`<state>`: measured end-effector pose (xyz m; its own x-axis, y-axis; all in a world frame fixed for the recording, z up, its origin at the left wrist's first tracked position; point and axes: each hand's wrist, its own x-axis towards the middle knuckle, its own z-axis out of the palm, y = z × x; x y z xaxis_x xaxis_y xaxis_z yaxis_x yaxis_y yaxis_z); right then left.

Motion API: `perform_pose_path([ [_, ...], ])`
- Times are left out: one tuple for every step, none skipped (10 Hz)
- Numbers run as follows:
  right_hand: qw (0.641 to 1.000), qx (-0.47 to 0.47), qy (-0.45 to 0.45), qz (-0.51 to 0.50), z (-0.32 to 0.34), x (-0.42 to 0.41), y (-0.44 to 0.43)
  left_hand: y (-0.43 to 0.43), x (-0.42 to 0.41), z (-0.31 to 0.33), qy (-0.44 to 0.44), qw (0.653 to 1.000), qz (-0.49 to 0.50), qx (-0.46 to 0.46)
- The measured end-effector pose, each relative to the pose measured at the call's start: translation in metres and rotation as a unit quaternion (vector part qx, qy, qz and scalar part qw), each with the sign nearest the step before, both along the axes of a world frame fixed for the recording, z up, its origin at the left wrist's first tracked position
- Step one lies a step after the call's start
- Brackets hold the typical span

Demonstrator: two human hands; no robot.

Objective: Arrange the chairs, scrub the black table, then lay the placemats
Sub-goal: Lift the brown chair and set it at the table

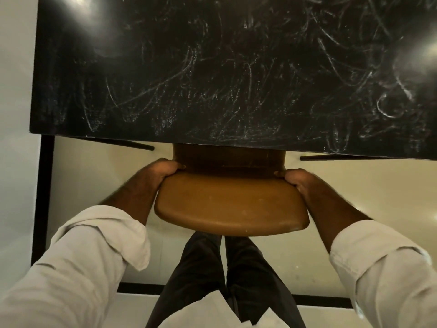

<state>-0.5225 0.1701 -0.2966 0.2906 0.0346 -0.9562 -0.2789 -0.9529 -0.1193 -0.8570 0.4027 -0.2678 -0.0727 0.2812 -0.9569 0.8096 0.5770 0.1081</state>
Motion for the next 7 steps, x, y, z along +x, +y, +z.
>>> perform_pose_path([
  [0.998,0.023,-0.026,0.06,0.042,-0.006,0.007,-0.012,0.006,0.038,-0.046,0.999,-0.026,0.011],
  [0.983,0.068,-0.057,0.162,0.089,-0.023,-0.002,-0.03,-0.006,0.063,-0.113,0.967,-0.221,0.051],
  [0.922,0.091,-0.109,0.361,0.136,-0.057,-0.029,-0.066,-0.02,0.107,-0.103,0.876,-0.451,0.135],
  [0.836,0.131,-0.164,0.507,0.185,-0.099,-0.054,-0.108,-0.032,0.149,-0.116,0.788,-0.57,0.202],
  [0.736,0.132,-0.218,0.627,0.205,-0.126,-0.078,-0.136,-0.044,0.157,-0.079,0.71,-0.655,0.246],
  [0.732,0.126,-0.257,0.618,0.196,-0.138,-0.087,-0.152,-0.045,0.145,-0.044,0.694,-0.649,0.309],
  [0.71,0.136,-0.303,0.621,0.181,-0.139,-0.094,-0.158,-0.049,0.137,-0.034,0.698,-0.635,0.329],
])
